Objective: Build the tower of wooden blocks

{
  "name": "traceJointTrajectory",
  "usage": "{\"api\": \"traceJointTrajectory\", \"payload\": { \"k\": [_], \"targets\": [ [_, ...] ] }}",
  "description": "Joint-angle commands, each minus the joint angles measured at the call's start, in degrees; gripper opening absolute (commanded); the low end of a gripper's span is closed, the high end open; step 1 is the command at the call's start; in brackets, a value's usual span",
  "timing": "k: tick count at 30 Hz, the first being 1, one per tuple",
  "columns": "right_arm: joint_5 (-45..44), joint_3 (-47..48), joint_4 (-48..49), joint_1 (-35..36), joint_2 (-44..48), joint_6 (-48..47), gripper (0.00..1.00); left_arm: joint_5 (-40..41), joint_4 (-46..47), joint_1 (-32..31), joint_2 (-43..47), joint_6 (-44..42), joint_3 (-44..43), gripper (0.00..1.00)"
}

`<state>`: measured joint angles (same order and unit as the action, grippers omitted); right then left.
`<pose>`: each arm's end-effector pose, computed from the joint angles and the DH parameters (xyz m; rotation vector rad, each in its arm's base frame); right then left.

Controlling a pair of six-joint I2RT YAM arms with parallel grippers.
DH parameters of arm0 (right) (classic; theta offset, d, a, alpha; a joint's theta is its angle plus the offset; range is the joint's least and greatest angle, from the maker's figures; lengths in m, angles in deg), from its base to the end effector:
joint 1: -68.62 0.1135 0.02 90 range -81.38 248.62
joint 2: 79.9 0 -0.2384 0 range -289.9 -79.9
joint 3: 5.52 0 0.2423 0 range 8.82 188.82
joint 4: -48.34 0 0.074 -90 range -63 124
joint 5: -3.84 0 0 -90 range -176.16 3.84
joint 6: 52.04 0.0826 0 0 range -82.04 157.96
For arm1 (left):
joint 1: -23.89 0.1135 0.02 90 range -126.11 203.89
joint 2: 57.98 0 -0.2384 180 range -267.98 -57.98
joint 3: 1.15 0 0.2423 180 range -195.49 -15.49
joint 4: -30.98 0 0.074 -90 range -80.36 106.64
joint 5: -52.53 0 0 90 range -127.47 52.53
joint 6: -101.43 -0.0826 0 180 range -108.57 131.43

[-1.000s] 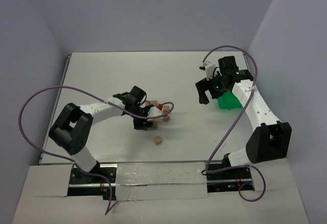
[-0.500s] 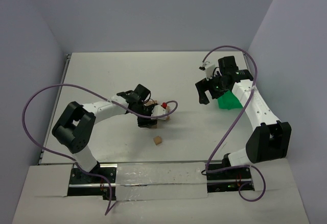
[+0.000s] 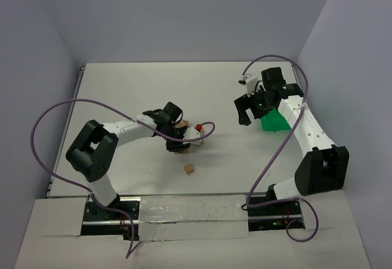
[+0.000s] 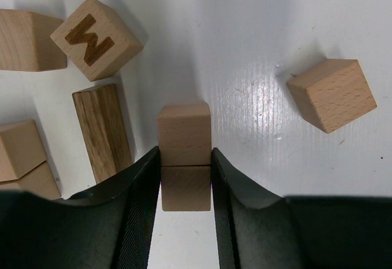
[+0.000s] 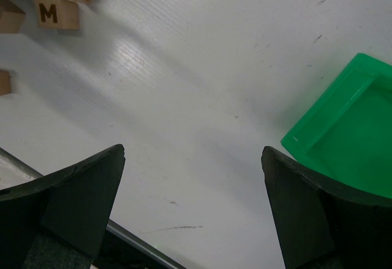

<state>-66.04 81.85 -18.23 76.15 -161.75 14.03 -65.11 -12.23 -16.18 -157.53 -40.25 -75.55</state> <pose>0.2944 0.0676 0.2402 -0.8107 2.4440 0.3570 0.2303 -0.2438 0.1088 1.9957 1.7615 -0.5993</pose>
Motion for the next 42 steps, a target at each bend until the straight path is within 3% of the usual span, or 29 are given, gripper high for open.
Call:
{"api": "traceJointTrajectory", "payload": {
  "k": [1,16,27,42],
  "targets": [
    [-0.34,0.00,0.55,0.22,-0.14,-0.76,1.00,-2.11,0.08,-0.27,-0.14,-0.46,-1.91,0.42],
    [-0.25,0.97,0.19,0.21,-0.16,-0.60,1.00,-1.28,-4.27,-0.35,4.27,0.26,-4.72,0.18],
    [-0.08,2.36,-0.07,0.20,-1.02,-0.42,1.00,0.53,-10.50,0.16,6.35,-0.48,-12.44,0.12],
    [-0.84,2.45,1.07,0.20,-1.31,0.36,1.00,-0.15,-11.59,6.37,-3.44,-4.27,-22.55,0.13]
  ]
}}
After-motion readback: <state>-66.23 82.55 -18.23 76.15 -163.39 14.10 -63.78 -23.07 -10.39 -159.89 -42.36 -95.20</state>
